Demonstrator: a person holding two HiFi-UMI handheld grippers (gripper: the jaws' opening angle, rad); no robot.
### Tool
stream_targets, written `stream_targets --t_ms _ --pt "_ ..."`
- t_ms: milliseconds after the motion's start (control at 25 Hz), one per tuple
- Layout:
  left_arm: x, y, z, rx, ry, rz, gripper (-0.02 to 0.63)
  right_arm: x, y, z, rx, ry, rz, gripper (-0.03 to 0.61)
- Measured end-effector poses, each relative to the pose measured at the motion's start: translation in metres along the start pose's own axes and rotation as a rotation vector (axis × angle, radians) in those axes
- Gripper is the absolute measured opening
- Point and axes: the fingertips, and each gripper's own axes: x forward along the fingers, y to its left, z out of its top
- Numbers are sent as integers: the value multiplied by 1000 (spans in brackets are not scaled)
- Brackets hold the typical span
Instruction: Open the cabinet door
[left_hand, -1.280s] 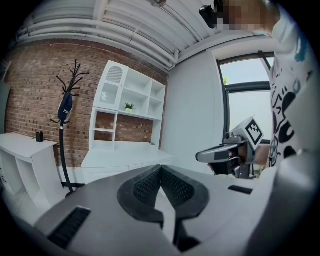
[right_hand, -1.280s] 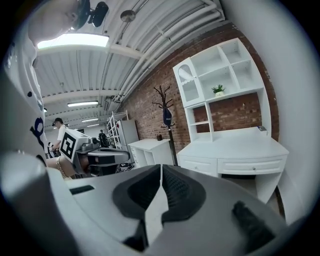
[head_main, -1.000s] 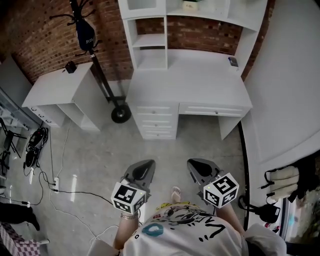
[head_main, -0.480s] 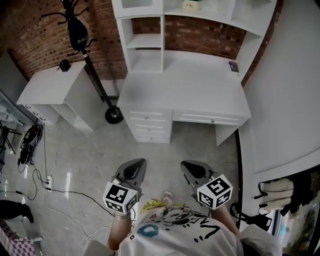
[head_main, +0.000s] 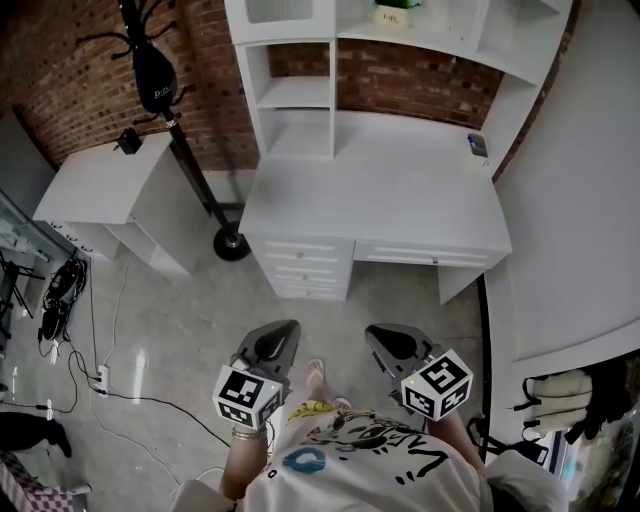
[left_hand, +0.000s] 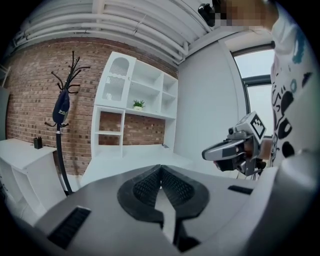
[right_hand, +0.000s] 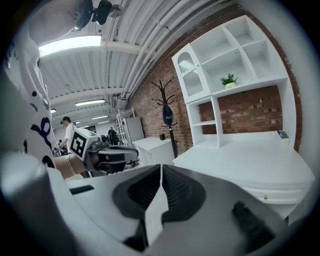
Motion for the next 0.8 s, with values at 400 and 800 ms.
stream_targets --t_ms 400,800 --pt "60 72 44 59 -23 -68 15 68 -51 58 -15 -63 -43 29" --pt "90 127 78 96 -78 -108 14 118 -69 106 29 -133 -20 29"
